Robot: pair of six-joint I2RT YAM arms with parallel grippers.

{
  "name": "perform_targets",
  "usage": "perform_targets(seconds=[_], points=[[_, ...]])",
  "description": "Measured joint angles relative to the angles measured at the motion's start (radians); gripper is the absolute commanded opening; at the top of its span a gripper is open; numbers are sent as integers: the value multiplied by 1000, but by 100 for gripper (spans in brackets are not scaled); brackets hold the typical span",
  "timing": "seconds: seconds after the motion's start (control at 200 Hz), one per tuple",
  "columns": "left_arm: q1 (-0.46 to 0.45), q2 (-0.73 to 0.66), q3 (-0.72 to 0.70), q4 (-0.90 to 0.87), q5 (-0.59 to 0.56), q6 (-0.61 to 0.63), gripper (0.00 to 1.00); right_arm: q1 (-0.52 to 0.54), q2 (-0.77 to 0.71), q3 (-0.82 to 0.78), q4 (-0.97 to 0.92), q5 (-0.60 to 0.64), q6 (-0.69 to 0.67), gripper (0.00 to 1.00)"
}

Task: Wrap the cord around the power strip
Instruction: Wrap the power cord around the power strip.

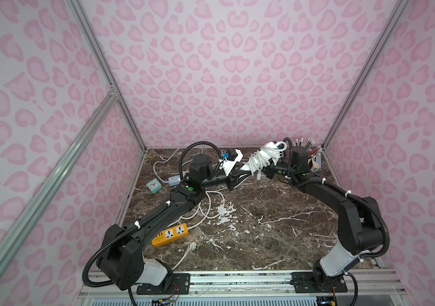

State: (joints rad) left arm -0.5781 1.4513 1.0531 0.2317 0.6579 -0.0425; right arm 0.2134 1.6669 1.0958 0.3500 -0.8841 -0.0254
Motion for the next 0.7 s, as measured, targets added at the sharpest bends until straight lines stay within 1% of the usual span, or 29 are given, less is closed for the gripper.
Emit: perform_targets(seconds=[0.12, 0.18, 0.275, 0.405, 0.495, 0.575, 0.66, 0.705], points=[[-1, 14, 8, 34, -105, -18, 3, 32, -29, -47, 34, 35, 66, 3], [-2, 31, 25, 33, -190, -17, 3, 45, -47, -74, 39, 54, 95, 0], [-2, 82, 54, 25, -341, -6, 3, 53, -79, -111, 43, 79, 166, 0], [-41, 170, 63, 29, -557, 66, 3, 52, -124, -142, 8, 77, 295, 0], [-79, 230, 52, 65, -667, 105, 3, 45, -163, -166, -18, 64, 401, 0], [-111, 290, 42, 111, -731, 119, 3, 34, -201, -182, -32, 53, 494, 0], [-142, 352, 41, 169, -745, 107, 3, 4, -240, -201, -75, 54, 589, 0], [-159, 382, 47, 195, -748, 80, 3, -22, -258, -212, -97, 56, 632, 0]])
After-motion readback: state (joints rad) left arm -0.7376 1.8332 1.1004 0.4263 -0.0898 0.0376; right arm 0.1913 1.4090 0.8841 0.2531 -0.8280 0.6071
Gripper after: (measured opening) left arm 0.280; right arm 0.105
